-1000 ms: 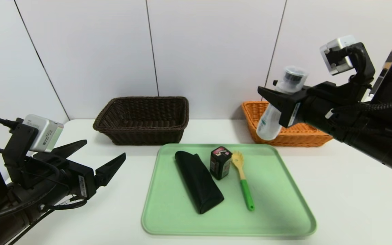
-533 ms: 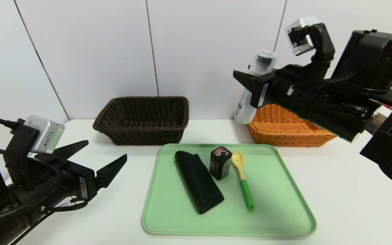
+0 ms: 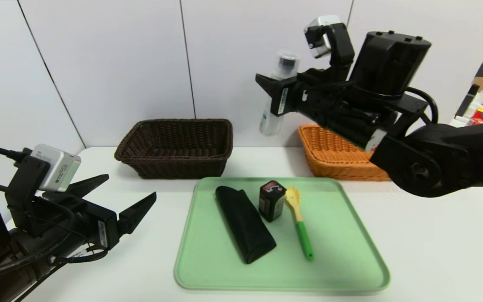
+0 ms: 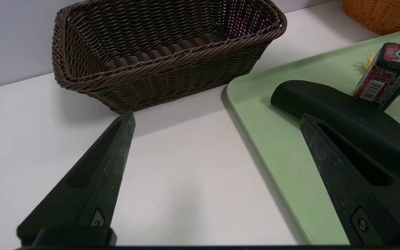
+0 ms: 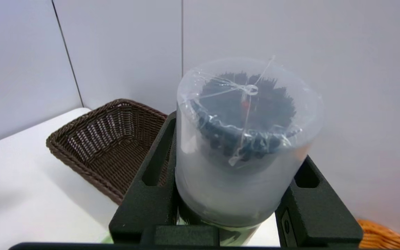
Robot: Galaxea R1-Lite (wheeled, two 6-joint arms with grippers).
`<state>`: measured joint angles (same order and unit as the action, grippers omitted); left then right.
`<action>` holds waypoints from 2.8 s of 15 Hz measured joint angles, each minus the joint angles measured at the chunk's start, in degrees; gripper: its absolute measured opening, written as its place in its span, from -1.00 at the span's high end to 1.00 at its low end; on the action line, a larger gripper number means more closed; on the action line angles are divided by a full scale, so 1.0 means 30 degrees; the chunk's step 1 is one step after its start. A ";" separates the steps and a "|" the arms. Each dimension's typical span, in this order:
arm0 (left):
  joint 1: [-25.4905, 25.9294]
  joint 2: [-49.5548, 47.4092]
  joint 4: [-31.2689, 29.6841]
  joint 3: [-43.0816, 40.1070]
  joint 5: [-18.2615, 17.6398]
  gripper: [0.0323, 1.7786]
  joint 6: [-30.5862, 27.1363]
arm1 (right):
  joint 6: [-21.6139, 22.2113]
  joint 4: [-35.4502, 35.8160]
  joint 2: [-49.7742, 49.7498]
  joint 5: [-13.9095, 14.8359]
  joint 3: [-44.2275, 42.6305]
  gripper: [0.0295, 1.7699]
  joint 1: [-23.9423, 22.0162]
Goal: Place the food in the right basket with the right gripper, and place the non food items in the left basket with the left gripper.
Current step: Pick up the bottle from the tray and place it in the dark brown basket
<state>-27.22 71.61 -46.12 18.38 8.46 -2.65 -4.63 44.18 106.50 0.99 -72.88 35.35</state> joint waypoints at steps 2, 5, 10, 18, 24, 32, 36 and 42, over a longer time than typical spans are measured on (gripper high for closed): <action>0.0000 0.0008 -0.0008 0.0024 0.0000 -0.90 0.0000 | 0.0020 -0.0037 0.1061 -0.0016 -0.1390 0.19 0.0390; 0.0016 -0.0016 -0.0024 -0.0138 0.0024 -0.90 0.0004 | 0.0020 -0.0195 0.2788 -0.0073 -0.3824 0.19 0.0967; 0.0016 0.0008 -0.0024 -0.0463 0.0171 -0.90 0.0004 | -0.0053 -0.1219 0.5624 -0.0093 -0.7826 0.19 0.1739; -0.0004 0.0138 -0.0037 -0.0500 0.0171 -0.90 0.0037 | -0.0089 -0.2905 0.9492 -0.0979 -1.2898 0.19 0.2243; -0.0004 0.0167 -0.0053 -0.0764 0.0171 -0.90 0.0004 | -0.0061 -0.2682 1.1012 -0.1382 -1.3113 0.19 0.2146; -0.0012 0.0118 -0.0089 -0.0975 0.0199 -0.90 0.0012 | -0.0089 -0.2710 1.1276 -0.1373 -1.3121 0.19 0.1804; -0.0012 0.0110 -0.0089 -0.0959 0.0236 -0.90 -0.0016 | -0.0520 -0.2499 1.1232 -0.1292 -1.3129 -0.02 0.1491; -0.0004 0.0102 -0.0098 -0.0866 0.0293 -0.90 -0.0016 | -0.0650 -0.2471 1.1146 -0.1235 -1.3109 -0.51 0.1272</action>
<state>-27.23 71.91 -46.41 15.79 9.34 -2.69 -6.58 36.77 139.94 -2.72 -112.20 39.17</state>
